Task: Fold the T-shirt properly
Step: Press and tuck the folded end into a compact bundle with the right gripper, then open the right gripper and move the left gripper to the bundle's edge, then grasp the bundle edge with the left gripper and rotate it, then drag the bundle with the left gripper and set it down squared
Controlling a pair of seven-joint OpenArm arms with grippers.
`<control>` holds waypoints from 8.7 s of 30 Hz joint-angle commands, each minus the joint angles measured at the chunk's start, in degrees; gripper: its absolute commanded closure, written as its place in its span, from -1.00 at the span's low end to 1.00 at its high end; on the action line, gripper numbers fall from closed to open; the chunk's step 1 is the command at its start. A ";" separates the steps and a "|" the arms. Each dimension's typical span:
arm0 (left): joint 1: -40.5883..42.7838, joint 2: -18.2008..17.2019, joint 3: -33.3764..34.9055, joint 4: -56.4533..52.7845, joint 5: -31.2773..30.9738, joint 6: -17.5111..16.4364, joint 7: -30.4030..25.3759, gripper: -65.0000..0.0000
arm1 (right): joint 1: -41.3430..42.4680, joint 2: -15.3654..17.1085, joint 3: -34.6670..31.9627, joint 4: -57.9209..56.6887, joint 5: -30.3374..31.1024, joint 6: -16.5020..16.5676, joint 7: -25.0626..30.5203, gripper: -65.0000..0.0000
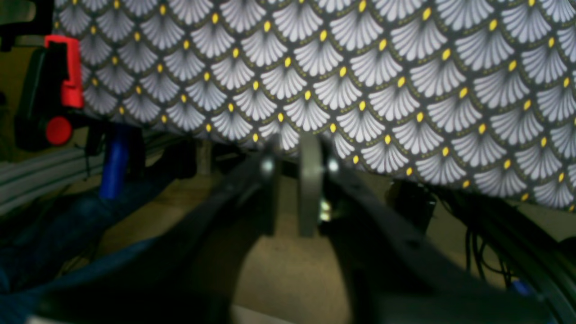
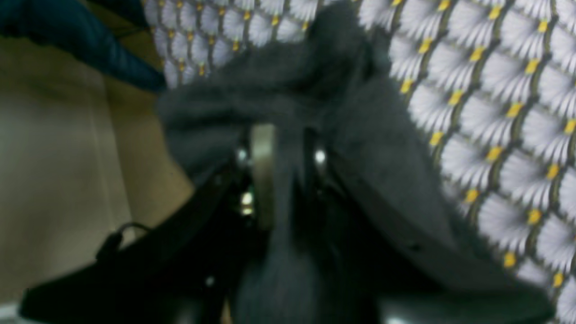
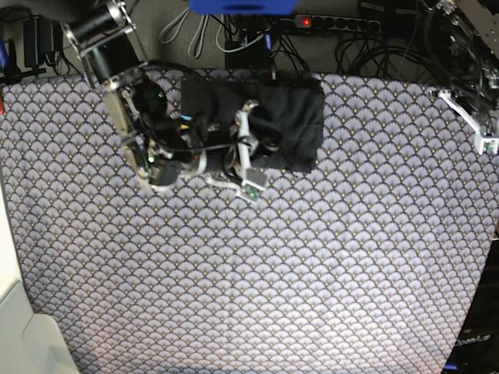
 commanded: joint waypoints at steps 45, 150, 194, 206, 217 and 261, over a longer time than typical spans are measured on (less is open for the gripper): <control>-8.29 8.11 22.93 -17.30 -33.62 -8.03 -1.11 -0.52 | -17.25 20.70 23.95 19.02 1.29 0.34 1.05 0.25; -36.16 17.78 65.57 -35.24 -2.41 4.58 -10.70 0.98 | -20.77 20.26 53.67 18.40 1.20 0.34 1.05 0.26; -52.69 18.21 92.82 -47.72 5.94 3.97 -20.54 0.98 | -22.17 20.26 56.66 17.26 1.20 0.34 1.05 0.26; -54.18 18.21 96.95 -49.74 10.78 3.97 -23.62 0.98 | -22.26 20.26 56.66 17.26 1.20 0.34 1.05 0.26; -54.36 18.21 96.95 -49.65 15.79 3.88 -23.71 0.98 | -22.26 20.26 56.39 17.26 1.20 0.34 1.05 0.26; -36.69 18.21 54.67 -40.16 15.70 4.76 -15.62 0.98 | -17.43 14.28 45.31 13.39 1.11 0.34 1.67 0.27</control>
